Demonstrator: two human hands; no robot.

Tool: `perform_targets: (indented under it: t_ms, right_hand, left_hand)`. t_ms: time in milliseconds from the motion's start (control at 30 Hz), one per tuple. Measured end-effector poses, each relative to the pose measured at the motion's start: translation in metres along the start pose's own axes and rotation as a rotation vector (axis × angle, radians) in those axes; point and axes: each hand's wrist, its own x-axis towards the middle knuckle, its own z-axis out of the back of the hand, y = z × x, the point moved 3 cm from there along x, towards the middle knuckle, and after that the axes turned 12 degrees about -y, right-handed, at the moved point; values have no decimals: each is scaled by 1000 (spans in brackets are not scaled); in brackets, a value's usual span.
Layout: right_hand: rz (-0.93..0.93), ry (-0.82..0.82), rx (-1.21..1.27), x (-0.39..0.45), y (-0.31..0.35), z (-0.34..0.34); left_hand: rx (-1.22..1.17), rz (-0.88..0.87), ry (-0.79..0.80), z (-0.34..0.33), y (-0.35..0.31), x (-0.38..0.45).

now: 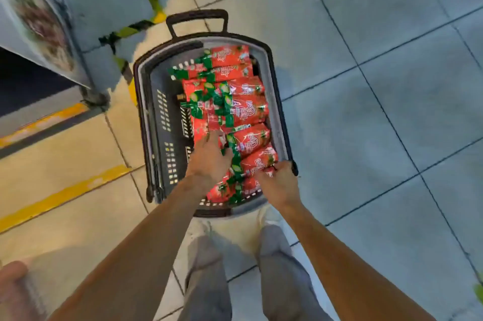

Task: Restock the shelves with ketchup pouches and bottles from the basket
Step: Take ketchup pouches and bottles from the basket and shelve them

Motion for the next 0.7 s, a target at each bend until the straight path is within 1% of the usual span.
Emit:
perform_targets:
  t_ms: [33, 100, 133, 200, 333, 433, 533, 600, 700]
  right_hand:
    - [52, -21, -51, 6, -2, -5]
    - [228, -43, -228, 18, -4, -15]
    - [316, -52, -314, 23, -4, -18]
    - [478, -38, -445, 32, -9, -24]
    - [679, -2, -615, 49, -16, -27]
    - [781, 22, -701, 57, -16, -27]
    - [816, 33, -764, 66, -13, -25]
    - [858, 19, -766, 69, -10, -23]
    - [953, 7, -766, 74, -3, -19]
  left_hand:
    - [11, -21, -3, -6, 3, 8]
    - [42, -60, 19, -17, 7, 20]
    - [38, -55, 36, -21, 9, 24]
    - [-15, -31, 19, -31, 12, 29]
    - [-84, -19, -61, -39, 16, 37]
    - [-174, -9, -104, -42, 20, 38]
    - [-205, -29, -105, -42, 20, 40]
    - [-221, -31, -100, -44, 19, 41]
    - [-342, -5, -119, -44, 18, 39]
